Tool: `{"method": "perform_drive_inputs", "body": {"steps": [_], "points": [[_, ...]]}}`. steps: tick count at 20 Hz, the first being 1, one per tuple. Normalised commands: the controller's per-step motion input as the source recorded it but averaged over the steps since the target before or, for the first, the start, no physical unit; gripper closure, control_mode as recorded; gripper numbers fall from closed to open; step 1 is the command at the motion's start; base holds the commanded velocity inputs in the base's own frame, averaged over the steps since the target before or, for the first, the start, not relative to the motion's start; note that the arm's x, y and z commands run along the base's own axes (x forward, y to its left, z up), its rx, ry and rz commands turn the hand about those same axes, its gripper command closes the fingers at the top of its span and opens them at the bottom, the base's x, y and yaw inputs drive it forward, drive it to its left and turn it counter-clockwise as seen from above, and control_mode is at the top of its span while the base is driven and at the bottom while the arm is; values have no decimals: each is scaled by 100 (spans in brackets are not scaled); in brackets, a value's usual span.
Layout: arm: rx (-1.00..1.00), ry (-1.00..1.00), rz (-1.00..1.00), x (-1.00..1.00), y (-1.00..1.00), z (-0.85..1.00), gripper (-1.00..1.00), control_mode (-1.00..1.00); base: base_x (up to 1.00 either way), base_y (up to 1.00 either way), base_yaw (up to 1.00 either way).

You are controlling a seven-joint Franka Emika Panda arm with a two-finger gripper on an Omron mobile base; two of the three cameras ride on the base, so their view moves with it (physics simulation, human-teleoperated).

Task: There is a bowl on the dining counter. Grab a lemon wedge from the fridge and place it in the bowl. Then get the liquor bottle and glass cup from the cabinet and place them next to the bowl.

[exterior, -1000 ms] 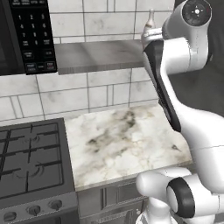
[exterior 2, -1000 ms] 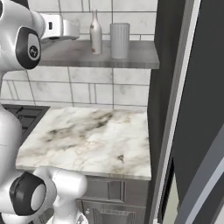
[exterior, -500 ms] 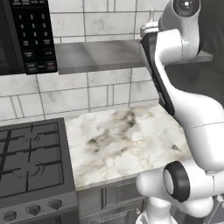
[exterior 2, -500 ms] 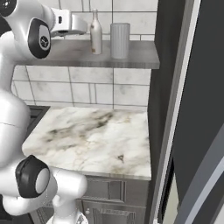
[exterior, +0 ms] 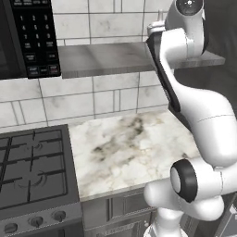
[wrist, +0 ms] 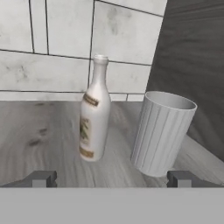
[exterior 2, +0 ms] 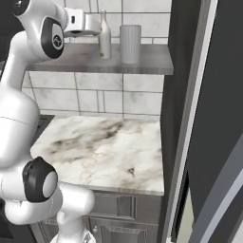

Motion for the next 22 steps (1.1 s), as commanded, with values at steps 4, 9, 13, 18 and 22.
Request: {"method": "perform_drive_inputs", "body": {"steps": [4, 9, 13, 18, 22], "points": [[5, 0, 0, 38, 0, 0, -100, -100, 0, 0, 0], [4, 0, 0, 30, 0, 0, -100, -100, 0, 0, 0], [2, 0, 0, 24, 0, 0, -100, -100, 0, 0, 0], [0, -2, 0, 23, -1, 0, -100, -100, 0, 0, 0], [0, -1, 0, 21, -2, 0, -100, -100, 0, 0, 0]]}}
